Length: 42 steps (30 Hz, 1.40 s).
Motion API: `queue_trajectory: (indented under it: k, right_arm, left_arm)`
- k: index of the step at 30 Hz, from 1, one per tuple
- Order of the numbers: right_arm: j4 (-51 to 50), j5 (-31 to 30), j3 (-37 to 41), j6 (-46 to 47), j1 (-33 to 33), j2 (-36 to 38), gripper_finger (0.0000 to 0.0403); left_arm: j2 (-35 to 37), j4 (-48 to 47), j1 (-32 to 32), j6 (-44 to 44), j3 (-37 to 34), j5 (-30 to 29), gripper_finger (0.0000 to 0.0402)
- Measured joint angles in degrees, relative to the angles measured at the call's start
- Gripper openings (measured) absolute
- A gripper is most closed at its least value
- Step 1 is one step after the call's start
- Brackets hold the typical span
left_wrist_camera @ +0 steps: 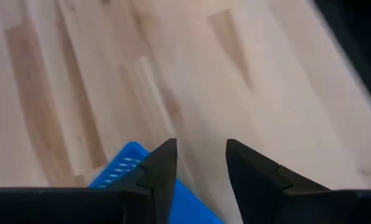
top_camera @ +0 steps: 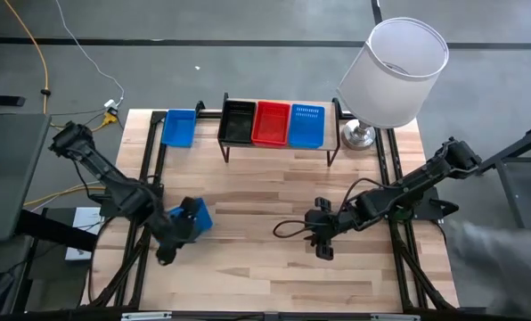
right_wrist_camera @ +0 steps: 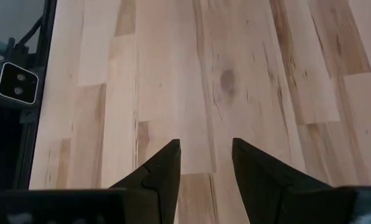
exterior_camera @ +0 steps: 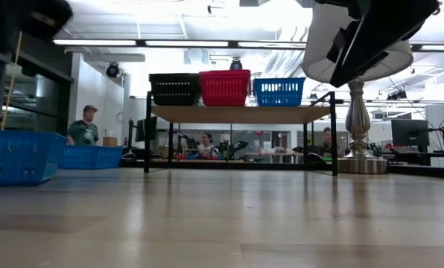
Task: Stack baskets on shelf by color
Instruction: Stack the bottom blue bin on top of the blue bin on the shelf
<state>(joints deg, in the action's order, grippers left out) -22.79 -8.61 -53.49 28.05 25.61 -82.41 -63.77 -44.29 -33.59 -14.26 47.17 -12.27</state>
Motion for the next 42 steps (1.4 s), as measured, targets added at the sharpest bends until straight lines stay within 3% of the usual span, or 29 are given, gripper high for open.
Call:
queue_trajectory:
  k: [7, 15, 19, 27, 34, 42]
  right_arm:
    - [0.0, -2.7, 0.0, -1.5, 0.0, 0.0, 0.0133]
    - [0.0, -2.9, 0.0, -1.5, -0.5, 0.0, 0.0133]
    - [0.0, -2.9, 0.0, -1.5, -0.5, 0.0, 0.0133]
    - [0.3, -3.3, 0.0, -1.5, -0.5, 0.0, 0.0133]
    - [0.3, -3.3, 0.0, -1.5, -0.5, 0.0, 0.0133]
    - [0.9, -3.3, 0.0, -2.6, -0.5, 0.0, 0.0133]
  left_arm:
    - [-0.6, -8.2, -8.8, -16.2, 1.8, 1.9, 0.0129]
    - [-7.3, -16.1, -19.2, -32.4, 1.8, 6.5, 0.0129]
    - [-12.8, -19.3, -22.6, -31.6, 1.8, 5.0, 0.0129]
    - [-22.6, -25.9, -24.3, -25.2, 1.8, -5.8, 0.0129]
    - [-26.1, -25.7, -24.1, -21.7, 1.5, -2.3, 0.0129]
    - [-26.4, -26.1, -22.5, -23.8, 0.4, -6.0, 0.0124]
